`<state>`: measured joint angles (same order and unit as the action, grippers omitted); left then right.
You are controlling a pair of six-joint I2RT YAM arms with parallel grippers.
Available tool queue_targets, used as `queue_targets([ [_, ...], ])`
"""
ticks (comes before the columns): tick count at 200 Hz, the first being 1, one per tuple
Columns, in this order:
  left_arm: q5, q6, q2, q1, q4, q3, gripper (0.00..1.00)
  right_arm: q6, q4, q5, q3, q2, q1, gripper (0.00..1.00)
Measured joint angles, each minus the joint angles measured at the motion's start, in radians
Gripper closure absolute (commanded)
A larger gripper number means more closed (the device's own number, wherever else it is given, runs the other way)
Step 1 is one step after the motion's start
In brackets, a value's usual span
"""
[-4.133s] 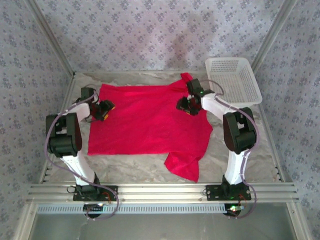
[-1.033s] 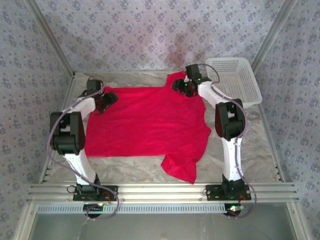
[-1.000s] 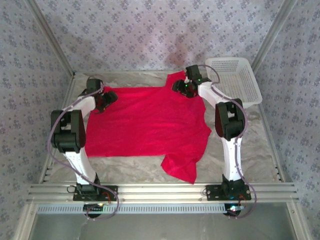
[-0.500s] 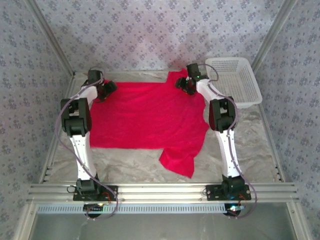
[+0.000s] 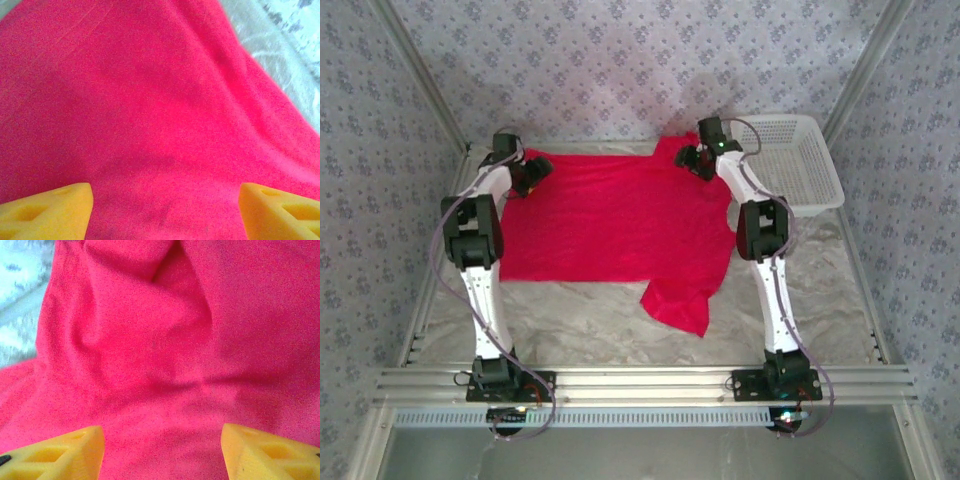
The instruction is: Fold the inside-out t-shirt
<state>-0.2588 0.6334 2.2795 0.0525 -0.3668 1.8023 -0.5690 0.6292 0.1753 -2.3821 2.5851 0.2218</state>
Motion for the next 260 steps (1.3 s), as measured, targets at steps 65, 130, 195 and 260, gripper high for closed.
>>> queue_targets([
  [65, 0.177, 0.013, -0.689, 0.081, -0.147, -0.558, 0.38, 0.061, -0.104, -0.064, 0.753, -0.732, 0.148, 0.35],
  [130, 0.203, 0.052, -0.787, 0.222, -0.206, -0.882, 0.43, 0.054, -0.161, -0.137, 1.194, -0.954, 0.189, 0.35],
  [195, 0.212, 0.06, -0.785, 0.221, -0.19, -0.956, 0.52, 0.05, -0.141, -0.165, 1.428, -1.162, 0.184, 0.35],
  [260, 0.23, 0.085, -0.779, 0.221, -0.152, -0.999, 0.66, 0.021, -0.117, -0.158, 1.511, -1.203, 0.187, 0.37],
])
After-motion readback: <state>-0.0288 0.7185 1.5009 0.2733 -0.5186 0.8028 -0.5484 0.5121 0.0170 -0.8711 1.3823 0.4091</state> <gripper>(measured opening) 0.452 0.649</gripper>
